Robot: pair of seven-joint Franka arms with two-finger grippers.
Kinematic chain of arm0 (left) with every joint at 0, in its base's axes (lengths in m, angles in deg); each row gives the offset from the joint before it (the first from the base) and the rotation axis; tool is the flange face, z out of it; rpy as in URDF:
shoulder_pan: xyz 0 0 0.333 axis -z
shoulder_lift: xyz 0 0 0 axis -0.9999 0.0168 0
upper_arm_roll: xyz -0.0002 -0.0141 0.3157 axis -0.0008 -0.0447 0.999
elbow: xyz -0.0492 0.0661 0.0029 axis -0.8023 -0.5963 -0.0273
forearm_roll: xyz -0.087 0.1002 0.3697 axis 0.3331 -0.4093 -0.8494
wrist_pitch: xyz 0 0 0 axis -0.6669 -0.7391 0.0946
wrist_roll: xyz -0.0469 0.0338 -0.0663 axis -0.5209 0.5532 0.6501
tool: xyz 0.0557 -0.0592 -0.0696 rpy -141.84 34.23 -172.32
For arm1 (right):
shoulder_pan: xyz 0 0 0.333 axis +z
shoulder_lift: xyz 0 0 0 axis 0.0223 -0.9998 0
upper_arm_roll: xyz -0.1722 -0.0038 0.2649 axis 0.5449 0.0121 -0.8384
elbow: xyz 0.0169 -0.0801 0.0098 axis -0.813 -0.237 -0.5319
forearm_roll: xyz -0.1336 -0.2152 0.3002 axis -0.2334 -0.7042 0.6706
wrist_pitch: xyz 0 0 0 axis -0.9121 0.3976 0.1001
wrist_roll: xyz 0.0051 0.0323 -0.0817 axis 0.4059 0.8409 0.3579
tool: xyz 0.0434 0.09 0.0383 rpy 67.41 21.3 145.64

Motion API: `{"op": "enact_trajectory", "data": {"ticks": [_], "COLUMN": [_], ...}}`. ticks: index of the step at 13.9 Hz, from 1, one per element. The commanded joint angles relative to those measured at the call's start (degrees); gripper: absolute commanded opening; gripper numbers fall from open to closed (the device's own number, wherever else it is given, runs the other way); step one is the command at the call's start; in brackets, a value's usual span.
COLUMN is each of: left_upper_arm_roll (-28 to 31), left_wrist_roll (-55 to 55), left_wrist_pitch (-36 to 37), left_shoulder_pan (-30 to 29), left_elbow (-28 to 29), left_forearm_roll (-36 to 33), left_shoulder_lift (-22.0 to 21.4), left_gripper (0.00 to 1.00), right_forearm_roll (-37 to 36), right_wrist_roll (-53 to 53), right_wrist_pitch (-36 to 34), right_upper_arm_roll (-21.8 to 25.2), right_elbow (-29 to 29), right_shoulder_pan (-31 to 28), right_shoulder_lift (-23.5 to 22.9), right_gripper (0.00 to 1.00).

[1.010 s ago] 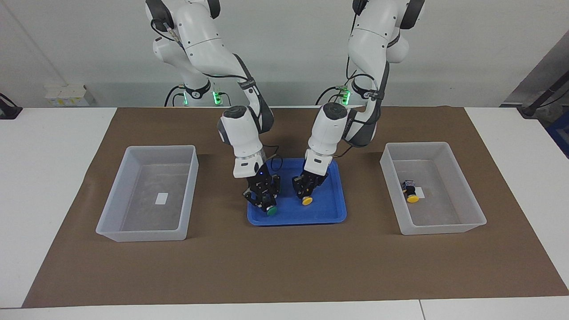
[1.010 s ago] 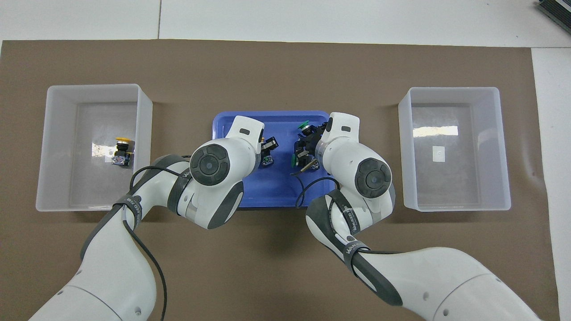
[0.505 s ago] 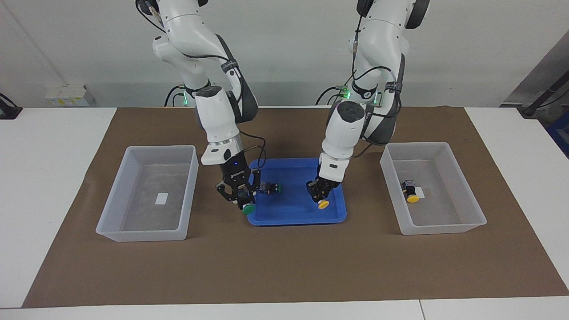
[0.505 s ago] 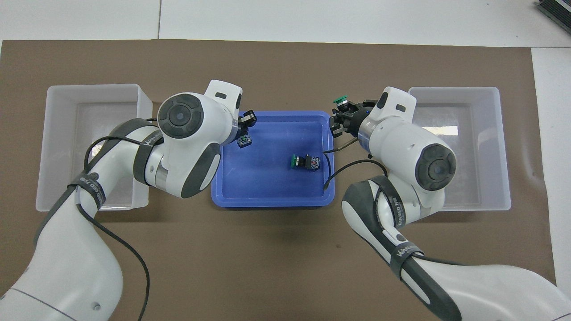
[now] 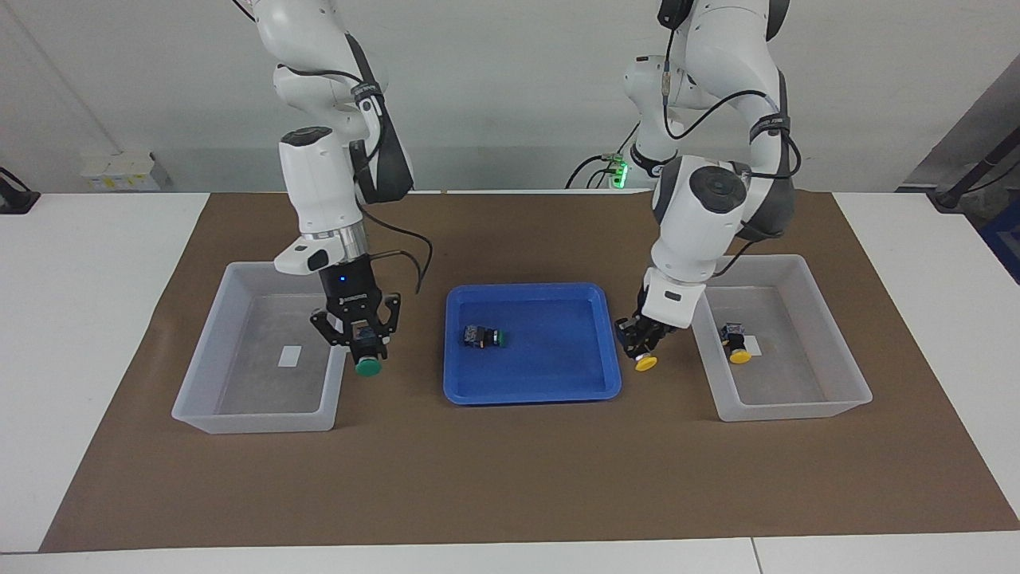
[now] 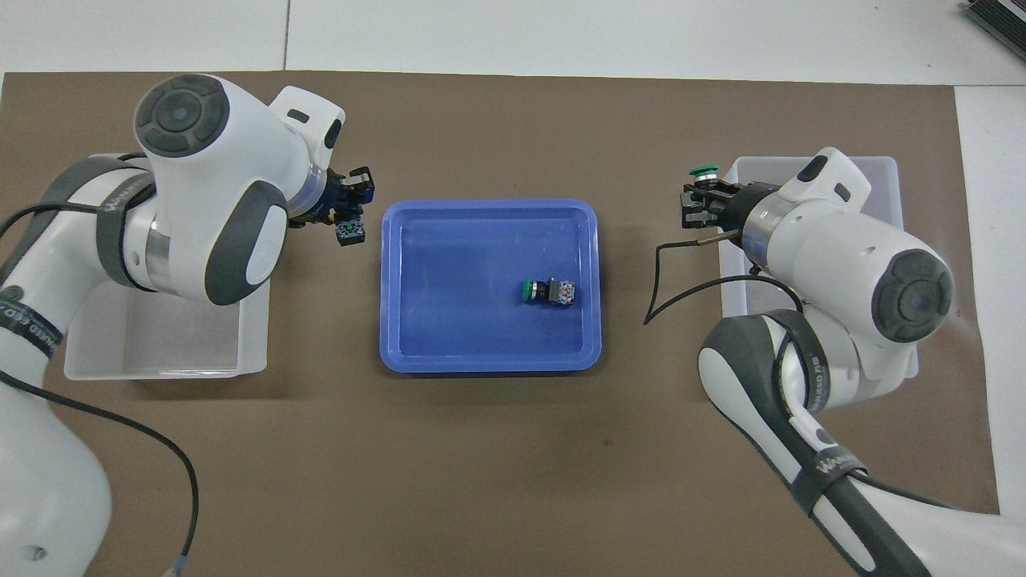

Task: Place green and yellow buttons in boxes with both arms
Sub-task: 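Carry the yellow button with the left gripper while the right gripper carries green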

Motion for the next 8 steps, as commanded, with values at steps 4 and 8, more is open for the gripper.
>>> {"op": "enact_trajectory", "data": {"ticks": [4, 8], "left_upper_arm_roll": [-0.42, 0.02], "left_wrist_roll": [-21.94, -33.64], "left_wrist_pitch": [8.72, 9.26], "left_shoulder_pan": [-10.22, -15.59], "left_elbow": [-0.43, 0.10], "left_forearm_roll": [0.08, 0.08], "left_shoulder_lift": [-3.38, -3.91], "left_gripper": [0.00, 0.00], "right_forearm_roll": [1.18, 1.18], "right_wrist_roll": [-3.87, -7.58], "right_wrist_pitch": [-4.88, -4.36], "right_upper_arm_roll": [-0.71, -0.80], "right_elbow": [-2.78, -2.79], "right_shoulder_pan": [-9.72, -12.46], "right_shoulder_lift": [1.55, -2.14], "right_gripper": [0.00, 0.00]}}
